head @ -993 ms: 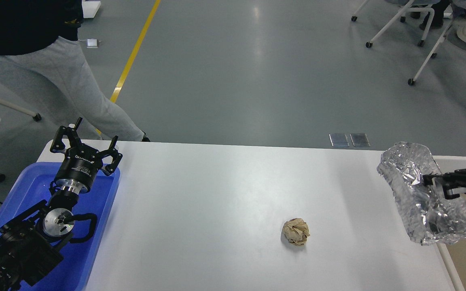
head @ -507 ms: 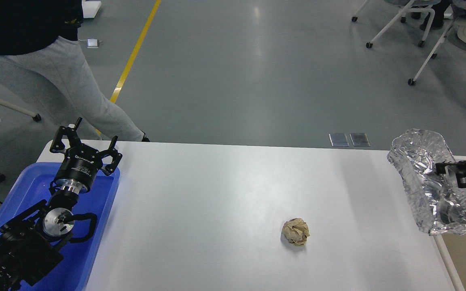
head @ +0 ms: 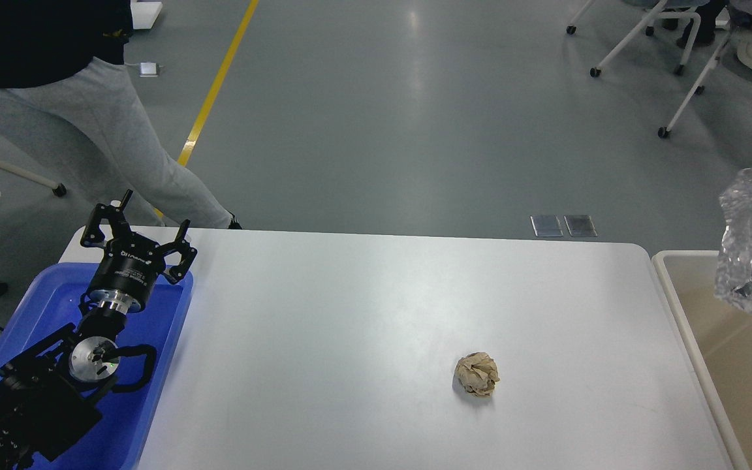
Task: Tidy desktop
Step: 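Lift the foil wrapper with the right gripper and carry it over the white bin, then open the right gripper to drop the foil wrapper into the bin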
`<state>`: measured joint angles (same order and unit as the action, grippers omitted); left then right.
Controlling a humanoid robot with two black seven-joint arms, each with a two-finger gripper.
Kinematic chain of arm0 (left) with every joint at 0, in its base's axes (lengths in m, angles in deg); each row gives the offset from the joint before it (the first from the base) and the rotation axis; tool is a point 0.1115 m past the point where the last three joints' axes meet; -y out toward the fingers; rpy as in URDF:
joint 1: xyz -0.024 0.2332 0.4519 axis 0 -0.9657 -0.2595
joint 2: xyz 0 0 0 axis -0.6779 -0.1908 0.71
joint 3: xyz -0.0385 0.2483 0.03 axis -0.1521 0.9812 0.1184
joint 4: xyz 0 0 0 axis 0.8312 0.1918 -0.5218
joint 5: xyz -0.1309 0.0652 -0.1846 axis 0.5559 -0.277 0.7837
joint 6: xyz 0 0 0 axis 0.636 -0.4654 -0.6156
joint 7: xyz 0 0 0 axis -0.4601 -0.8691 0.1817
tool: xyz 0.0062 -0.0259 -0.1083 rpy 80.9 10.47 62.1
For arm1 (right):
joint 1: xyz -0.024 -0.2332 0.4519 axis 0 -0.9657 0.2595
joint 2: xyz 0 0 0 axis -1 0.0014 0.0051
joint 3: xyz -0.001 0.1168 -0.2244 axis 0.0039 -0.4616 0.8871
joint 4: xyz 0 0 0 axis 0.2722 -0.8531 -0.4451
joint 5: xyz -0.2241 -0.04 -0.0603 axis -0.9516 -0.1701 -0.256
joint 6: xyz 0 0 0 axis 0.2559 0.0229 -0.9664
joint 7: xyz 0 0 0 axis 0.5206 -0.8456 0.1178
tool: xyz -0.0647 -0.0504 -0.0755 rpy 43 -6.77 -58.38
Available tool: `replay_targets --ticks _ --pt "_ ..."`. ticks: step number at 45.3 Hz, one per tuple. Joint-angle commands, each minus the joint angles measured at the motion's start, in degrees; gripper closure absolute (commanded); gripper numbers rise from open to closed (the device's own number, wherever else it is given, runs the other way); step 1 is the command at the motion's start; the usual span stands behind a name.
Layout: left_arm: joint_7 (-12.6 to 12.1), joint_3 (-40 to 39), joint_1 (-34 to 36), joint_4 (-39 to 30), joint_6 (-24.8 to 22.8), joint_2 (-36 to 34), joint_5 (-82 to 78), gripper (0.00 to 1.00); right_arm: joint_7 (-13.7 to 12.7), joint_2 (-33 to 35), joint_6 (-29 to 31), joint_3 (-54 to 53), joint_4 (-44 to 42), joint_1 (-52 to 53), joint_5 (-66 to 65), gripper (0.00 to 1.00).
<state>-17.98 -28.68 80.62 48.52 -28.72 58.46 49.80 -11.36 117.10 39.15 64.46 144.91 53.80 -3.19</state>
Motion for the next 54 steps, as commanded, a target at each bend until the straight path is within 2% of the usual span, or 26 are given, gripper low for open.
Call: replay_targets --ticks 1,16,25,40,47,54 --pt "0.01 0.00 0.01 -0.08 0.00 0.00 0.00 0.00 0.29 -5.56 -0.36 -0.92 -14.00 -7.26 19.03 1.00" --pt "0.01 0.00 0.00 0.01 0.00 0.00 0.00 0.00 0.29 -13.47 -3.08 -1.09 -25.08 -15.17 40.04 1.00" --pt "0.01 0.00 -0.08 0.01 0.00 0.00 0.00 0.00 0.29 -22.52 -3.08 -1.62 -36.94 -18.51 51.03 1.00" --pt "0.01 0.00 -0.08 0.01 0.00 0.00 0.00 0.00 -0.23 -36.15 -2.65 -1.89 -57.60 -21.59 59.55 1.00" --pt "0.01 0.00 -0.08 0.01 0.00 0.00 0.00 0.00 -0.94 -40.90 -3.35 -1.97 -62.52 -21.68 61.76 1.00" --pt "0.01 0.00 -0.08 0.01 0.00 0.00 0.00 0.00 -3.22 -44.59 -6.33 -2.15 -64.20 -22.91 64.31 1.00"
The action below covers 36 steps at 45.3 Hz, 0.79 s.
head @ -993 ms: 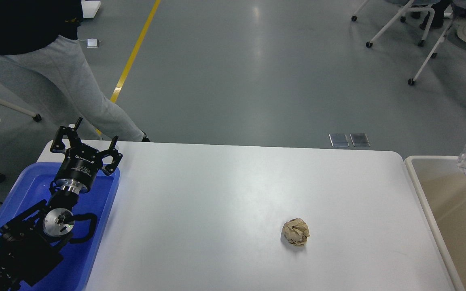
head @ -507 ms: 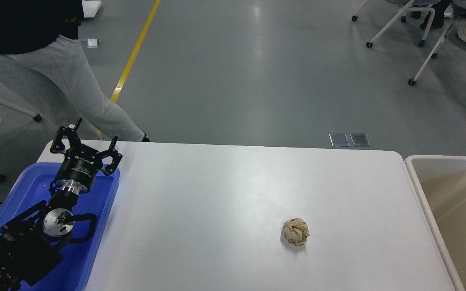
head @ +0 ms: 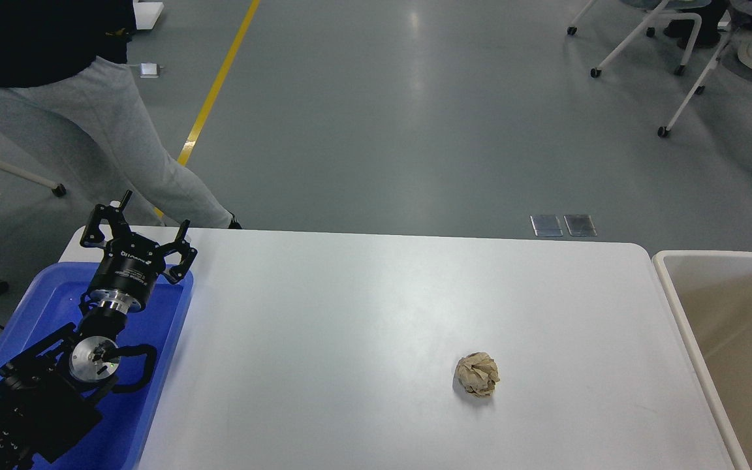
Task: Tidy desktop
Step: 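Open the right gripper to drop the foil wrapper into the bin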
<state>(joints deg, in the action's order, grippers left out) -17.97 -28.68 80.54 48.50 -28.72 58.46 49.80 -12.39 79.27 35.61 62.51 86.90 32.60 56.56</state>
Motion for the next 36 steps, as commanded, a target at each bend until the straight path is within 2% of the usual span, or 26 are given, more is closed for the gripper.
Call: replay_targets --ticks 1,25,36 --pt "0.00 0.00 0.00 0.02 0.00 0.00 0.00 0.00 -2.29 -7.20 -3.32 -0.20 -6.19 -1.97 4.90 1.00" --pt "0.00 0.00 0.00 0.02 0.00 0.00 0.00 0.00 -7.47 -14.85 -19.14 -0.20 -6.10 -1.36 6.40 1.00" --pt "0.00 0.00 0.00 0.02 0.00 0.00 0.00 0.00 -7.65 -15.20 -21.43 -0.20 -6.10 0.05 6.40 1.00"
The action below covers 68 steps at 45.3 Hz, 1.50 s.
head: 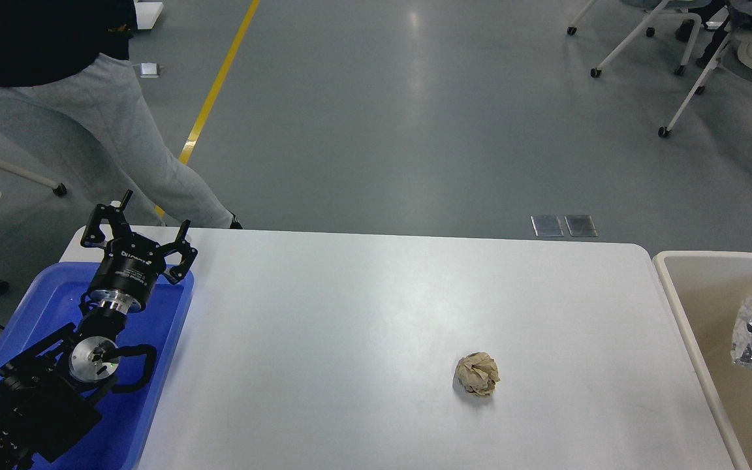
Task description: Tidy desktop
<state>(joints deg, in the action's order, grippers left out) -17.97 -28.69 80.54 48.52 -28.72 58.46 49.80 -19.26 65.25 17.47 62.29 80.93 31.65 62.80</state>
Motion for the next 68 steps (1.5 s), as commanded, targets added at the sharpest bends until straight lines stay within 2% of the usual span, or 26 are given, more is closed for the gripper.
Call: replay_targets --ticks 1,12,13,15,16,17,22,23,28,34,53,59,62,68 --pt "0.00 0.00 0.00 0.00 0.00 0.00 0.00 0.00 -0.77 -1.18 -3.38 0.03 -0.13 1.09 0.16 1.00" --pt "0.00 0.00 0.00 0.00 0.00 0.00 0.00 0.00 -0.86 -1.18 -3.82 0.90 -0.05 2.05 0.07 1.00" --pt "0.00 0.00 0.00 0.00 0.00 0.00 0.00 0.00 -0.86 -1.18 -3.82 1.08 -0.05 2.05 -0.10 0.91" --pt "0.00 0.00 0.00 0.00 0.00 0.00 0.00 0.00 -0.86 -1.18 -3.82 1.08 -0.13 2.05 -0.54 0.57" --pt "0.00 0.00 0.00 0.00 0.00 0.00 0.00 0.00 -0.86 -1.18 -3.82 1.08 -0.13 2.05 -0.54 0.43" --pt "0.00 0.00 0.00 0.00 0.00 0.00 0.00 0.00 -0.77 -1.18 -3.82 1.17 -0.13 2.05 -0.72 0.33" --pt "0.00 0.00 0.09 0.00 0.00 0.00 0.00 0.00 -0.77 -1.18 -4.00 1.08 -0.13 2.05 -0.72 0.11" --pt "0.00 0.00 0.00 0.00 0.00 0.00 0.00 0.00 -0.77 -1.18 -3.91 1.08 -0.13 2.05 -0.72 0.10" --pt "0.00 0.00 0.00 0.00 0.00 0.00 0.00 0.00 -0.69 -1.18 -3.91 0.82 -0.13 2.05 -0.54 0.03" --pt "0.00 0.00 0.00 0.00 0.00 0.00 0.00 0.00 -0.77 -1.01 -3.91 0.64 -0.22 2.05 -0.54 0.02" --pt "0.00 0.00 0.00 0.00 0.00 0.00 0.00 0.00 -0.77 -0.13 -3.29 -0.33 0.13 2.32 0.16 0.01" --pt "0.00 0.00 0.00 0.00 0.00 0.00 0.00 0.00 -0.77 0.75 -2.33 -4.01 0.31 2.58 0.25 0.02" --pt "0.09 0.00 0.00 0.00 0.00 0.00 0.00 0.00 -0.68 1.45 -0.14 -5.94 0.31 2.75 0.25 0.02" --pt "0.09 0.00 0.00 0.00 0.00 0.00 0.00 0.00 -0.16 2.85 8.03 -12.00 0.39 4.86 0.43 0.02"
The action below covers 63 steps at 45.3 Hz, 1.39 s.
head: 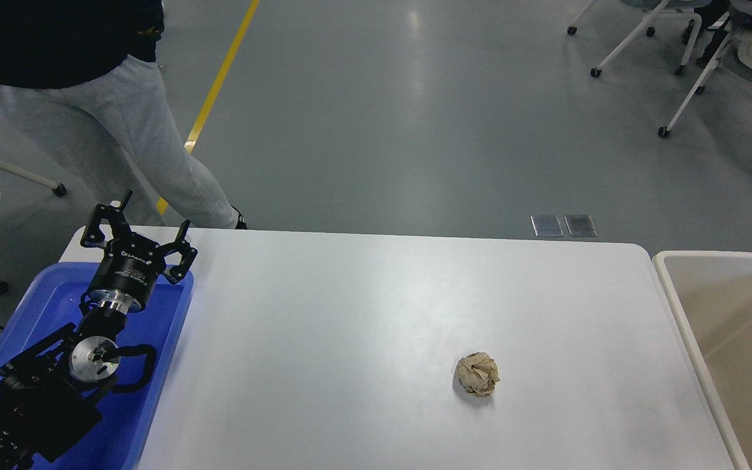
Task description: Tidy desktop
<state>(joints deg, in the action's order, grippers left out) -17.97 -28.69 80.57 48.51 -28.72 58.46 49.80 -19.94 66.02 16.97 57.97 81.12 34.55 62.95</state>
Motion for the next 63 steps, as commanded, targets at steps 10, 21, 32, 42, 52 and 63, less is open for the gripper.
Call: replay_targets --ticks 10,21,32,42,52,63 --pt "0.00 0.00 0.06 0.01 0.00 0.00 0.00 0.00 5.86 12.19 21.91 -20.53 12.93 0.21 -0.86 0.02" --pt "0.00 0.00 0.06 0.01 -0.09 0.00 0.09 0.00 10.98 15.02 21.65 -26.41 29.02 -4.36 -1.21 0.01" --pt "0.00 0.00 0.06 0.01 -0.09 0.00 0.00 0.00 11.15 10.89 20.59 -36.17 44.50 -9.20 -7.01 0.01" --pt "0.00 0.00 0.06 0.01 -0.09 0.00 0.00 0.00 11.06 3.68 21.03 -41.19 45.20 -9.37 -8.60 0.01" --pt "0.00 0.00 0.06 -0.08 -0.09 0.00 0.00 0.00 11.15 -2.30 18.93 -48.21 47.92 -10.78 -8.60 0.01" --pt "0.00 0.00 0.06 0.01 -0.18 0.00 0.00 0.00 11.15 -7.31 12.68 -54.37 52.06 -12.54 -19.49 0.01"
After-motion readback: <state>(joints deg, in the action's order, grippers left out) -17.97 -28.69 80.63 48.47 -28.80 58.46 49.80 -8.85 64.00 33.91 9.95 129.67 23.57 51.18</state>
